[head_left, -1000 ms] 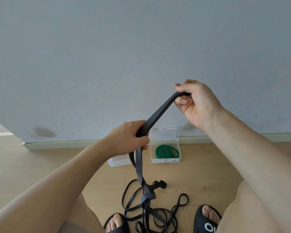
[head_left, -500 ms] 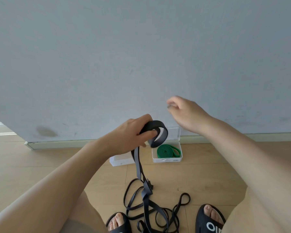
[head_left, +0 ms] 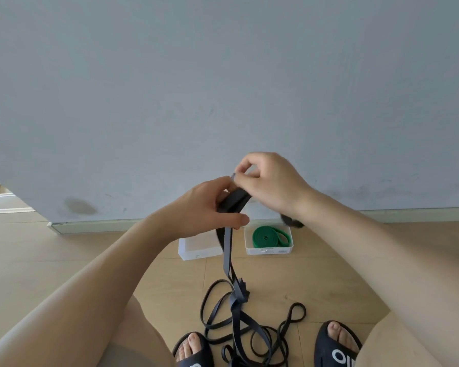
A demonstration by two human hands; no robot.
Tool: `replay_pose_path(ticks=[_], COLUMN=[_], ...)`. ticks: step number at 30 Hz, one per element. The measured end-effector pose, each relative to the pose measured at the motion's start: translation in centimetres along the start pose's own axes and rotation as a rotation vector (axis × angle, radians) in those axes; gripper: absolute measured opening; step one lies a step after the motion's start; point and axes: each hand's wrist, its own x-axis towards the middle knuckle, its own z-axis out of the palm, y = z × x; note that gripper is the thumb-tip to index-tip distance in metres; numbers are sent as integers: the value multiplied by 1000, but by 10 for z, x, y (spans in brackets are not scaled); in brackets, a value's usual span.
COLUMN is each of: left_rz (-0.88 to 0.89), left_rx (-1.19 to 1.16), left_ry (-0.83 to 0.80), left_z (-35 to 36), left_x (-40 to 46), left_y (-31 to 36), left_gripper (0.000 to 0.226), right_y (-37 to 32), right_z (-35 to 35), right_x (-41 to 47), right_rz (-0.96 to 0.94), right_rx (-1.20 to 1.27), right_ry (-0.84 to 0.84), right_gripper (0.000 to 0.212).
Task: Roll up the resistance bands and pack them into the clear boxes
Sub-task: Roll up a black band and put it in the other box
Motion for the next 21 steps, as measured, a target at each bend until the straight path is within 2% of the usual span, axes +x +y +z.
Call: replay_pose_path(ticks=[4,8,14,18,21], left_rz=[-22,-6,7,-22,-19], left_rx=[-248,-338,-504,-501,-457], left_ry=[-131,-211,-203,-183,-182], left_z=[-4,-2,-1,1,2], left_x=[-4,-8,-7,-8,-7], left_y=[-7,-7,-5,-2,-2], left_gripper=[32,23,39,56,50], right_y=[-2,-4,-10,-10,-8], right_z=[-15,-17,-17,-19,-19], right_x=[1,1,6,10,10], right_rz=[16,51,66,77,89], right_rx=[234,361,690,741,744], right_ry=[151,172,175,195,212], right_gripper=[19,22,23,22,24])
